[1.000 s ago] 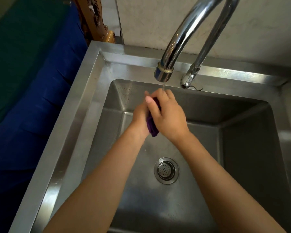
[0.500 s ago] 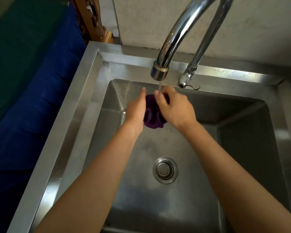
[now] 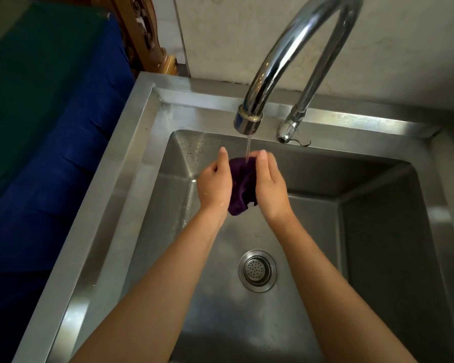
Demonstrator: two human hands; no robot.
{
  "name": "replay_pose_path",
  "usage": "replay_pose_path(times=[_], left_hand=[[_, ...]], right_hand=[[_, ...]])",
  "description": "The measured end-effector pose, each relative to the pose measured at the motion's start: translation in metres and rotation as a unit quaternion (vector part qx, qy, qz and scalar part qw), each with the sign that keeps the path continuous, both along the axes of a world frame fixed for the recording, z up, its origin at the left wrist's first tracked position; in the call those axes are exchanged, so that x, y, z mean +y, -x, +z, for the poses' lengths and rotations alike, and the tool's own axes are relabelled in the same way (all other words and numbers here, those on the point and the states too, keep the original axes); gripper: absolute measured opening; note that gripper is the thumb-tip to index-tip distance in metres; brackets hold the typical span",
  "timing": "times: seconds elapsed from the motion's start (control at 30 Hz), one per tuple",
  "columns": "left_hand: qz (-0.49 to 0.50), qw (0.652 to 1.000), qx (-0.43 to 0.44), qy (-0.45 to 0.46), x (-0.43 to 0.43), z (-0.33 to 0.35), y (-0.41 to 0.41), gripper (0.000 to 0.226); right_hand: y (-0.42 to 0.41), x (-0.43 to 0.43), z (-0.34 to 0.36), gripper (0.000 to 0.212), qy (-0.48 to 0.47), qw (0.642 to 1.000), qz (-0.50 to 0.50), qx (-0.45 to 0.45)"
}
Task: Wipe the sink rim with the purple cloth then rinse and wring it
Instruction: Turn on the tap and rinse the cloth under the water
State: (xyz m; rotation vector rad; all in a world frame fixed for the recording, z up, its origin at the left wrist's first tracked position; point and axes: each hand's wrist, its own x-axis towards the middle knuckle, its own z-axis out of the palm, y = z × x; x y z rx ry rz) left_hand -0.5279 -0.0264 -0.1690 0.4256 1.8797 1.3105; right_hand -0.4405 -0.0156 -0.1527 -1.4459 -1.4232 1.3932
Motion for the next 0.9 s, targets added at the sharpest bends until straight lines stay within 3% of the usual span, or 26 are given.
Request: replay_pose_path(times=[0.13, 0.23, 0.33, 0.47, 0.6, 0.77, 0.9], left_hand=[[-0.015, 0.999, -0.037, 0.012, 0.001, -0.004, 0.005, 0.051], [-0.033, 0.997, -0.071, -0.007, -0.003, -0.001, 0.006, 0.049], [-0.054, 0.992, -0.112, -0.002, -0.004, 0.003, 0.006, 0.044], [-0.064, 0.985, -0.162, 0.006, -0.007, 0.001, 0.011, 0.043], [-0.089, 0.978, -0.182, -0.046, -0.011, -0.002, 0.018, 0.055], [-0.145, 0.965, -0.205, -0.079, -0.016, -0.005, 0.022, 0.023], [-0.134, 0.955, -0.252, -0.080, -0.018, -0.011, 0.019, 0.024]], right_hand=[[-0.008, -0.008, 0.001, 0.027, 0.094, 0.993, 0.005, 0.077], [-0.019, -0.004, 0.004, 0.040, 0.133, 0.984, 0.020, 0.114], [-0.027, 0.002, 0.005, 0.049, 0.146, 0.981, 0.077, 0.101], [-0.038, 0.011, 0.004, 0.044, 0.121, 0.983, 0.114, 0.082], [-0.046, 0.021, -0.001, 0.036, 0.098, 0.984, 0.086, 0.118], [-0.041, 0.023, -0.010, 0.026, 0.132, 0.978, 0.048, 0.157], [-0.022, 0.015, -0.014, 0.028, 0.153, 0.977, 0.008, 0.149]])
